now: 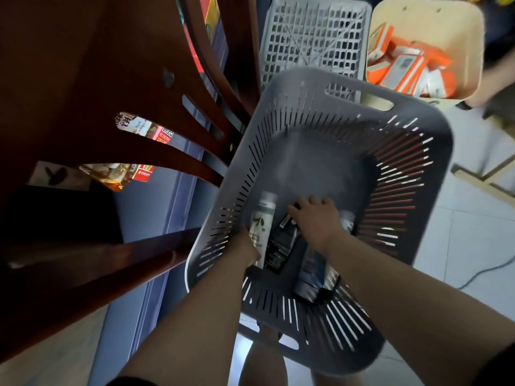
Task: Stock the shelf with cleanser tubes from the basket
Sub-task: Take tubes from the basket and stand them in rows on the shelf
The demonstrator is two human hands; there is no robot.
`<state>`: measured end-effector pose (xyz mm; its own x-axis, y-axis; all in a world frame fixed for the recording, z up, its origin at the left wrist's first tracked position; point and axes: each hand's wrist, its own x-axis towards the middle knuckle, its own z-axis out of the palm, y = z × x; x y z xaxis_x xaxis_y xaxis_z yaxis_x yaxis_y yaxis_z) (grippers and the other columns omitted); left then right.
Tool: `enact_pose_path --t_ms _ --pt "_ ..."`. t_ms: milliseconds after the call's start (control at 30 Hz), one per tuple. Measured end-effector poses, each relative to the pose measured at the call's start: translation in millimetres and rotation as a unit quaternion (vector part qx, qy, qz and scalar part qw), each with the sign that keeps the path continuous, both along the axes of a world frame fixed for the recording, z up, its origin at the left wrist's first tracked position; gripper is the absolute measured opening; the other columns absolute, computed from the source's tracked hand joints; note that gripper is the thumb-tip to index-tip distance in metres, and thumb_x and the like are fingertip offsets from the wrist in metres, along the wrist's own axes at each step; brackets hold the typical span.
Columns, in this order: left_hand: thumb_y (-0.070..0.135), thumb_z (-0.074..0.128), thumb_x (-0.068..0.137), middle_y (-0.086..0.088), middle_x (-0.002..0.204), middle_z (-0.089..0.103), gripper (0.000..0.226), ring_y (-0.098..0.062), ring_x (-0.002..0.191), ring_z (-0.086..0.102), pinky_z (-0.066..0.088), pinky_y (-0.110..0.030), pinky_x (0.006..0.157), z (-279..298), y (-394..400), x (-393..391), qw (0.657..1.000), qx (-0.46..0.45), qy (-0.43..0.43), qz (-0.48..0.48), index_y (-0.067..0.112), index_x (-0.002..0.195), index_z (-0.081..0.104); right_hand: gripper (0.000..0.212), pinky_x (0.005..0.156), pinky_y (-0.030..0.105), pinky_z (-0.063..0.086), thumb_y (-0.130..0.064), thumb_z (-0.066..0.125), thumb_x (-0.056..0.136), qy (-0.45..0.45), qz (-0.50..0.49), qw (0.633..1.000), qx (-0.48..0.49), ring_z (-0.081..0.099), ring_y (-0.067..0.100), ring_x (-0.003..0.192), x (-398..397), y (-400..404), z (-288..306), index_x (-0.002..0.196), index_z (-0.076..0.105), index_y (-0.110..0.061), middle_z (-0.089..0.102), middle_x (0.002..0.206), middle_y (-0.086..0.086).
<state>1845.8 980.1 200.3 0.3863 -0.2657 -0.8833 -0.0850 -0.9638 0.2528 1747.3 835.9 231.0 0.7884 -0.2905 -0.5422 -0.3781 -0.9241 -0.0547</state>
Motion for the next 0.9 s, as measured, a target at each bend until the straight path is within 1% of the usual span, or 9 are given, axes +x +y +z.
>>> enact_pose_path --t_ms 100,267,333,500,633,733,800,867,900 --pt "0.013 0.081 0.066 -0.014 0.118 0.063 0.056 -0.027 0.105 0.061 0.05 -0.04 0.094 -9 0 -3 0.998 0.015 0.042 0.055 0.002 0.115 0.056 0.047 0.096 0.041 0.034 -0.014 0.05 0.089 0.022 -0.024 0.999 -0.027 0.043 0.03 0.121 2 -14 5 0.134 0.037 -0.02 0.042 0.134 0.009" --pt "0.027 0.078 0.072 -0.01 0.11 0.066 0.049 -0.025 0.096 0.063 0.051 -0.03 0.081 -10 -17 -12 0.99 -0.014 0.026 0.135 0.006 0.113 0.061 0.046 0.09 0.041 0.04 -0.016 0.062 0.08 0.006 -0.078 0.994 -0.078 0.048 0.03 0.116 3 -35 7 0.124 0.048 -0.013 0.048 0.128 0.01" --pt "0.025 0.077 0.072 -0.013 0.112 0.066 0.055 -0.025 0.091 0.063 0.051 -0.032 0.077 -11 -25 -15 0.98 -0.039 0.015 0.193 0.003 0.117 0.056 0.047 0.078 0.037 0.048 -0.021 0.081 0.057 -0.05 -0.034 0.993 -0.101 0.061 0.027 0.094 4 -33 4 0.1 0.065 -0.011 0.063 0.104 0.009" --pt "0.01 0.071 0.079 -0.016 0.119 0.062 0.046 -0.03 0.102 0.063 0.051 -0.036 0.082 -9 -31 -17 0.967 -0.076 0.013 0.243 -0.001 0.119 0.051 0.048 0.06 0.029 0.051 -0.024 0.086 0.027 -0.061 0.125 0.989 -0.048 0.064 0.02 0.065 -1 -15 -12 0.072 0.072 -0.021 0.066 0.071 -0.001" --pt "-0.004 0.068 0.076 -0.015 0.123 0.059 0.05 -0.03 0.111 0.058 0.05 -0.042 0.092 7 -34 -7 0.971 -0.1 0.001 0.218 0.002 0.121 0.048 0.046 0.063 0.033 0.052 -0.025 0.087 0.036 -0.047 0.192 0.978 -0.071 0.063 0.021 0.069 -3 -17 -28 0.079 0.072 -0.022 0.067 0.076 -0.002" --pt "-0.01 0.065 0.076 -0.016 0.122 0.058 0.053 -0.031 0.11 0.058 0.051 -0.042 0.09 23 -28 -2 0.969 -0.115 0.0 0.218 0.002 0.125 0.047 0.037 0.065 0.033 0.051 -0.025 0.085 0.044 -0.041 0.172 0.981 -0.086 0.063 0.022 0.069 -1 -21 -27 0.079 0.072 -0.018 0.067 0.077 0.0" --pt "-0.007 0.066 0.078 -0.018 0.121 0.06 0.05 -0.029 0.105 0.06 0.051 -0.039 0.088 32 -24 -1 0.964 -0.132 -0.014 0.232 0.0 0.124 0.05 0.038 0.076 0.037 0.049 -0.026 0.076 0.065 -0.03 0.131 0.986 -0.097 0.063 0.026 0.084 3 -26 -19 0.101 0.069 -0.014 0.067 0.095 0.006" --pt "-0.002 0.067 0.079 -0.017 0.116 0.063 0.041 -0.023 0.093 0.06 0.049 -0.029 0.078 40 -21 -1 0.957 -0.145 -0.068 0.241 -0.001 0.119 0.056 0.04 0.091 0.041 0.04 -0.017 0.049 0.089 -0.008 0.089 0.993 -0.075 0.054 0.03 0.111 6 -36 -15 0.128 0.049 -0.009 0.055 0.123 0.011" --pt "0.002 0.067 0.081 -0.016 0.112 0.065 0.036 -0.019 0.087 0.058 0.044 -0.025 0.073 45 -21 -2 0.956 -0.15 -0.1 0.231 0.0 0.116 0.059 0.039 0.094 0.04 0.039 -0.014 0.042 0.091 0.011 0.047 0.997 -0.052 0.05 0.031 0.117 7 -42 -12 0.13 0.044 -0.01 0.052 0.129 0.011"
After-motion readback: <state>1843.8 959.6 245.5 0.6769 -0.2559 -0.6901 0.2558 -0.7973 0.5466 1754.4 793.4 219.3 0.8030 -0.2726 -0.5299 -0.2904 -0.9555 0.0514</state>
